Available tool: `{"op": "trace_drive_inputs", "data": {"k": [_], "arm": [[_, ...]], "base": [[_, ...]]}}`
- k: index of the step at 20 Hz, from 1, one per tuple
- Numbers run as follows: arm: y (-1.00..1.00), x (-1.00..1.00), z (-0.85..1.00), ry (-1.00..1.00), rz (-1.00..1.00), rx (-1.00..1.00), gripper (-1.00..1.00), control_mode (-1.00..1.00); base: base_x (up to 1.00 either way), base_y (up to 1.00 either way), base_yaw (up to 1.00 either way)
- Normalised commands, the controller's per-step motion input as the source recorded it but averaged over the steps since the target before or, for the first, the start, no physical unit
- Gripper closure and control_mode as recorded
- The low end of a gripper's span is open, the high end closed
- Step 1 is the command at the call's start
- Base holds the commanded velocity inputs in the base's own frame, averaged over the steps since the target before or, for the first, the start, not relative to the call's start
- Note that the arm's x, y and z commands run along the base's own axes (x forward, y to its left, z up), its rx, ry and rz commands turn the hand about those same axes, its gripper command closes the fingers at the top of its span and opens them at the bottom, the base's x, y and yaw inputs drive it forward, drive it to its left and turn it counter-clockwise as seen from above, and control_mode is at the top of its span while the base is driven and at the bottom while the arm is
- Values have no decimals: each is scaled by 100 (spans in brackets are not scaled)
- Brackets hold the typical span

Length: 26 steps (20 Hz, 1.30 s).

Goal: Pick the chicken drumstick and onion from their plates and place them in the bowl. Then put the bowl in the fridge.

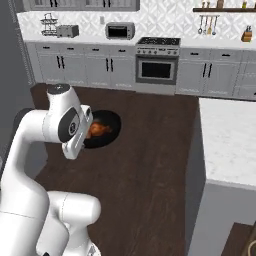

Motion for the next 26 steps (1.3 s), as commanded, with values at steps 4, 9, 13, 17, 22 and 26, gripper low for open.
{"op": "trace_drive_inputs", "data": {"k": [4, 9, 13, 17, 22, 26], "arm": [[0, 0, 0, 0, 0, 0, 100, 100], [0, 0, 0, 0, 0, 0, 100, 100], [0, 0, 0, 0, 0, 0, 100, 100], [0, 0, 0, 0, 0, 0, 100, 100], [0, 0, 0, 0, 0, 0, 100, 100], [0, 0, 0, 0, 0, 0, 100, 100]], "base": [[100, 14, -25], [100, 65, -7], [100, 73, -2], [100, -5, 29], [100, -7, 65], [83, -26, 75]]}}
